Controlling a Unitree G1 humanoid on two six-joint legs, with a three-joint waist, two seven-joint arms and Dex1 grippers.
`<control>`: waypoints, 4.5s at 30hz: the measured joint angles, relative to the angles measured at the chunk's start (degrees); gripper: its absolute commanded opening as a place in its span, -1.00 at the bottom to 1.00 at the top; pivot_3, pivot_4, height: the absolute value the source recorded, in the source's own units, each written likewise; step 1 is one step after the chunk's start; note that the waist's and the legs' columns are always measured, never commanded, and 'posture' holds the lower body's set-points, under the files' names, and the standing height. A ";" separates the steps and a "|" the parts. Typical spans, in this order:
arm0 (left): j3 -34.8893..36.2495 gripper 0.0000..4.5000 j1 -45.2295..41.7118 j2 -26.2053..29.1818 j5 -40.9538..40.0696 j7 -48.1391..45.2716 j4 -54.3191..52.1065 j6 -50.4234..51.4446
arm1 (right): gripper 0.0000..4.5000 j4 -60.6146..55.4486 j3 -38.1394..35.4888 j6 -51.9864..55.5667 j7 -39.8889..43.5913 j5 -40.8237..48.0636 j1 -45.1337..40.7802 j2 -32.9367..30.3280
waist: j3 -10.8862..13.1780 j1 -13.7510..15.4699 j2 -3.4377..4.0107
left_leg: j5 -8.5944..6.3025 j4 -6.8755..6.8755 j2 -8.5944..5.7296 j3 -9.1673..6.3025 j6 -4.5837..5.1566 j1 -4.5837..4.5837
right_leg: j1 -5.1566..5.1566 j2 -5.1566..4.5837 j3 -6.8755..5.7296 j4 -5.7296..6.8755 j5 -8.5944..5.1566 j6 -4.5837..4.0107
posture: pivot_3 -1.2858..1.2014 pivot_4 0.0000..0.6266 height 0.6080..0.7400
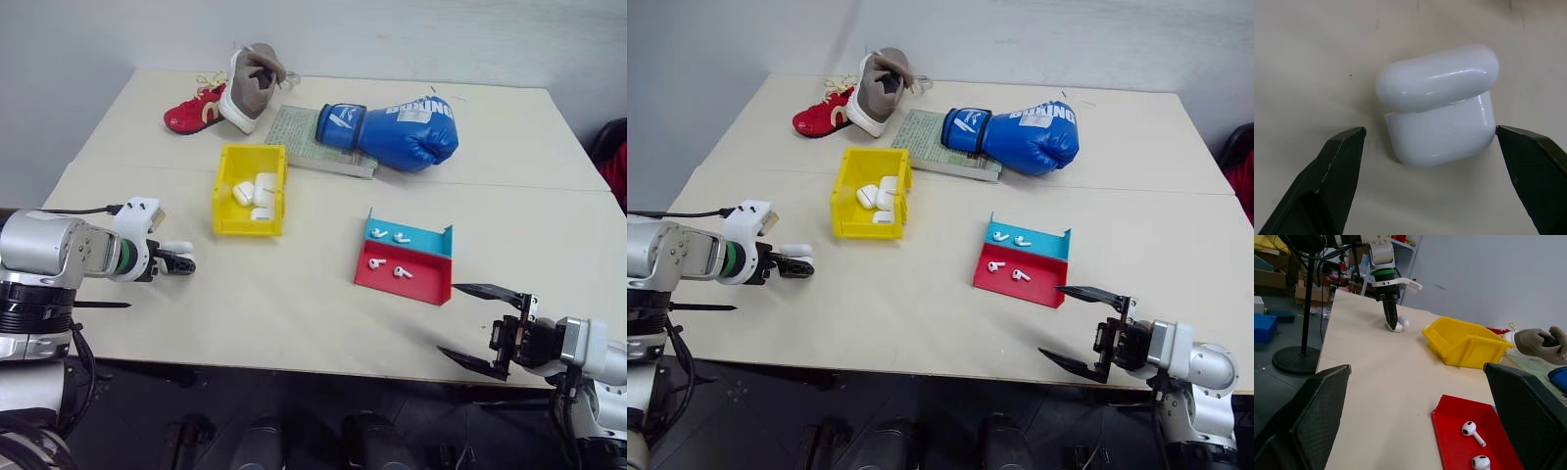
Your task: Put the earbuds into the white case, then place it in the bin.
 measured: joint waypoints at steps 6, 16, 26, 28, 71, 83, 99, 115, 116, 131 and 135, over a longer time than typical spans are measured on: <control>0.96 0.98 -1.69 -4.09 2.46 1.81 -0.28 2.55 | 1.00 0.33 0.00 -0.22 0.04 0.02 -0.11 0.03 | 0.00 0.14 -0.01 | 0.00 0.01 -0.01 -0.03 0.00 -0.01 | 0.02 0.00 -0.01 -0.01 0.00 0.01 | 0.03 -0.52 1.00; 6.97 0.98 0.57 -10.16 3.86 9.43 -3.87 3.93 | 1.00 -1.06 0.79 0.46 -1.30 -0.28 -0.12 0.09 | -0.04 0.29 0.07 | 0.02 0.04 -0.01 -0.06 -0.03 0.08 | 0.09 -0.02 -0.02 0.02 0.01 0.01 | 0.03 -0.52 1.00; 9.61 0.98 3.46 -12.97 1.90 15.72 -7.94 3.42 | 1.00 -1.66 1.03 1.04 -2.19 -1.11 -0.37 0.55 | -0.10 0.55 0.15 | 0.03 0.04 -0.02 -0.07 -0.04 0.11 | 0.12 -0.02 -0.03 0.01 0.01 0.01 | 0.03 -0.52 1.00; 9.80 0.98 3.71 -13.13 1.35 16.54 -8.26 3.39 | 1.00 -1.66 1.03 1.04 -2.21 -1.15 -0.38 0.81 | -0.10 0.60 0.17 | 0.03 0.04 -0.02 -0.07 -0.04 0.11 | 0.12 -0.02 -0.03 0.01 0.01 0.01 | 0.03 -0.52 1.00; 4.00 0.24 29.49 -34.77 -13.53 -54.98 -21.26 -79.91 | 1.00 -13.51 -15.45 13.93 -21.82 -12.83 25.86 -7.61 | -0.10 0.94 0.32 | 0.00 -0.04 0.06 0.19 0.02 0.11 | 0.26 0.13 0.08 -0.68 0.02 0.04 | 0.03 -0.52 1.00; 0.37 0.24 27.50 -36.62 -9.76 -58.90 -13.70 -91.66 | 1.00 -34.76 -0.99 61.78 -38.89 1.22 -5.51 -30.21 | -0.09 -0.60 0.33 | 0.09 -0.08 0.22 0.04 -0.08 0.14 | 0.15 0.11 -0.07 -0.60 0.02 0.03 | 0.03 -0.52 1.00; -0.77 0.24 29.10 -34.17 -7.83 -54.69 -13.82 -93.21 | 0.82 -27.79 32.72 89.92 -44.83 -8.80 -38.43 -25.57 | -0.08 0.66 0.32 | -0.02 0.00 -0.01 -0.16 0.11 -0.32 | 0.04 -0.04 -0.22 -0.96 0.07 0.12 | 0.03 -0.52 1.00; -1.71 0.24 32.54 -33.22 -7.45 -52.89 -13.97 -94.39 | 0.10 -22.29 37.54 87.03 -40.58 -20.14 -39.43 -23.80 | -0.08 -0.13 0.32 | -0.01 0.00 0.01 -0.16 0.09 -0.30 | 0.03 -0.04 -0.23 -0.64 0.07 0.12 | 0.03 -0.52 1.00; -1.76 0.24 32.72 -33.22 -7.41 -52.82 -13.97 -94.54 | 0.10 -21.66 37.75 86.63 -40.43 -20.74 -39.47 -23.28 | -0.08 -0.16 0.32 | -0.01 0.00 0.01 -0.16 0.09 -0.30 | 0.03 -0.04 -0.23 -0.63 0.07 0.12 | 0.03 -0.52 1.00; -2.06 0.24 34.57 -33.01 -7.35 -53.54 -13.93 -96.62 | 0.10 -14.08 39.64 83.34 -37.15 -27.68 -41.30 -18.36 | -0.08 -0.14 0.32 | -0.01 0.00 0.01 -0.17 0.09 -0.31 | 0.01 -0.05 -0.24 -0.63 0.07 0.12 | 0.03 -0.52 1.00; -1.97 0.24 34.75 -32.43 -7.35 -53.79 -13.92 -96.65 | 0.10 -13.68 40.04 82.99 -35.88 -29.36 -42.05 -18.27 | -0.08 -0.16 0.32 | -0.01 0.00 0.01 -0.17 0.09 -0.31 | 0.02 -0.05 -0.24 -0.64 0.07 0.12 | 0.03 -0.52 1.00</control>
